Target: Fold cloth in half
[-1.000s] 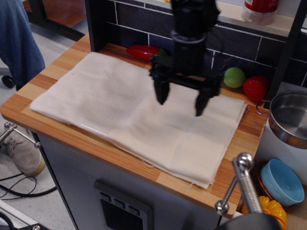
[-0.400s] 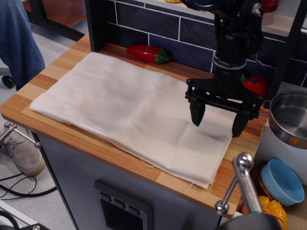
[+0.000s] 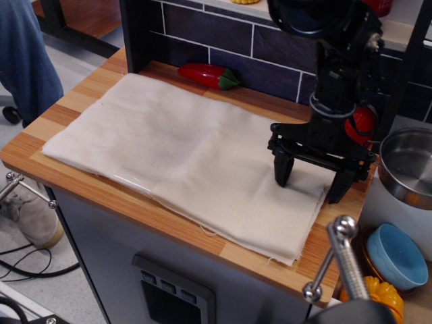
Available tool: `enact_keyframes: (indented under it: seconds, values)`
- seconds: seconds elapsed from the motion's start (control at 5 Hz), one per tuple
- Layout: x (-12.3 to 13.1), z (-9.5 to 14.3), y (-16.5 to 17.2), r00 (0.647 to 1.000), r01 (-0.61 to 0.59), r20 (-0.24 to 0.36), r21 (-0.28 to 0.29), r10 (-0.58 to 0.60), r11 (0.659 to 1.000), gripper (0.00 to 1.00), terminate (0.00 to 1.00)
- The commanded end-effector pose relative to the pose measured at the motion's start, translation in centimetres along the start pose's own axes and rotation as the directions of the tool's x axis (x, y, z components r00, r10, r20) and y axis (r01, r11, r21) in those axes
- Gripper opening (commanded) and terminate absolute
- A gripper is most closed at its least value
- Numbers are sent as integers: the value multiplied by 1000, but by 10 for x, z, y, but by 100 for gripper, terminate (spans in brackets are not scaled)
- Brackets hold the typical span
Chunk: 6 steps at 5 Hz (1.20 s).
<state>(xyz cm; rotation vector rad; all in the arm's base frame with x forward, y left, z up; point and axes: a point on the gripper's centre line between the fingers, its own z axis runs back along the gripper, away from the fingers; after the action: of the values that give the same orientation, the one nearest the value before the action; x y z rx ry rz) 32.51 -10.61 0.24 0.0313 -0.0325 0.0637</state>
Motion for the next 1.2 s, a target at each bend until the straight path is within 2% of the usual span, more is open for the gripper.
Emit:
enact_keyframes:
  seconds: [0.0,0.2,0.4,0.6,0.8,1.0]
  values:
    - [2,-3,-2,999,-24,50,32,22,999,0,0]
    - [2,-6,1,998,-23,60,45,21,999,0,0]
    - [1,27,15,999,-16,52,-7,16,1000,0,0]
    - [6,68,38,1000,-13,-10,-77,12,997,0,0]
    - [14,95,67,998,-44,48,-117,50,992,0,0]
    - [24,112,104,998,-37,39,-141,42,989,0,0]
